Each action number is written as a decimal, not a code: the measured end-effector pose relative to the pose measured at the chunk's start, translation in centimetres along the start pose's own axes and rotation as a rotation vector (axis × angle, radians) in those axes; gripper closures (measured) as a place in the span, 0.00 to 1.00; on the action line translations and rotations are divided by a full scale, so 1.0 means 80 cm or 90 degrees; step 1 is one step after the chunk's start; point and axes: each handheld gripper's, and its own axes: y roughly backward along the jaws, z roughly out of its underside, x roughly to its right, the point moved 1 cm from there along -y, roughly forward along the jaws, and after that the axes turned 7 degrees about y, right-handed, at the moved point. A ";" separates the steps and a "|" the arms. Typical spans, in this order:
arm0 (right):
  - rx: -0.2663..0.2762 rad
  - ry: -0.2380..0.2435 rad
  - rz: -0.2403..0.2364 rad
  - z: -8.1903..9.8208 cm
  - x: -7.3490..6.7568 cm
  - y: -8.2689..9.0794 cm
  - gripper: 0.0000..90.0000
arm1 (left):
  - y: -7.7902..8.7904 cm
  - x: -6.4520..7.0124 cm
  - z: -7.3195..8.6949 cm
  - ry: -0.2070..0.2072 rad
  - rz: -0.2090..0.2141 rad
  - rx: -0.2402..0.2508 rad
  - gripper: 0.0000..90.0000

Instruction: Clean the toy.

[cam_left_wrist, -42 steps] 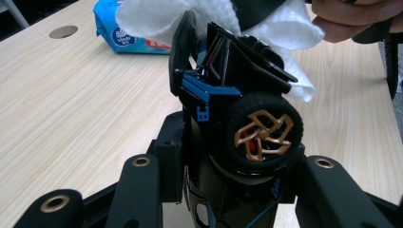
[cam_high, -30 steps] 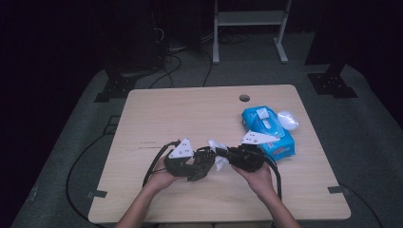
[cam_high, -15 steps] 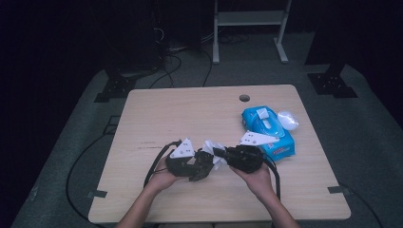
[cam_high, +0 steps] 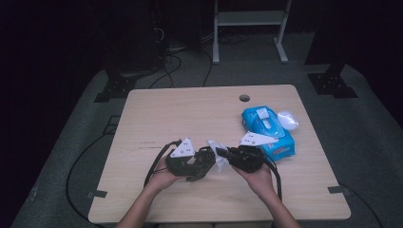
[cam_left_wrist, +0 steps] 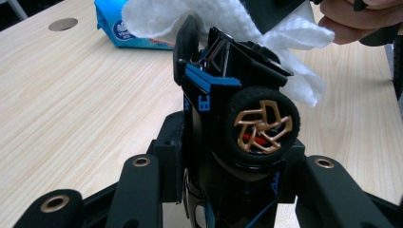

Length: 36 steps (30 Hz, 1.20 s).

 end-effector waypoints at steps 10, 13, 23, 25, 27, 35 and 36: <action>-0.022 -0.032 0.000 0.017 0.007 -0.011 0.93 | -0.002 -0.003 0.004 0.003 -0.004 -0.026 0.64; -0.016 -0.032 -0.009 0.013 0.003 -0.011 0.93 | -0.001 -0.005 0.003 0.004 -0.005 -0.026 0.64; 0.008 -0.015 -0.035 0.003 -0.008 -0.009 0.93 | -0.005 -0.001 0.002 -0.006 -0.007 -0.041 0.64; -0.008 -0.028 -0.022 0.013 0.001 -0.010 0.93 | -0.006 -0.002 0.003 -0.004 -0.007 -0.047 0.64; -0.019 -0.039 -0.019 0.022 0.009 -0.011 0.93 | -0.011 -0.002 0.004 -0.004 -0.004 -0.059 0.64; -0.057 -0.044 0.000 0.033 0.021 -0.012 0.92 | -0.031 -0.005 -0.006 -0.003 0.000 -0.128 0.64; -0.059 -0.044 0.002 0.035 0.022 -0.011 0.92 | -0.035 -0.006 -0.008 -0.001 0.001 -0.143 0.64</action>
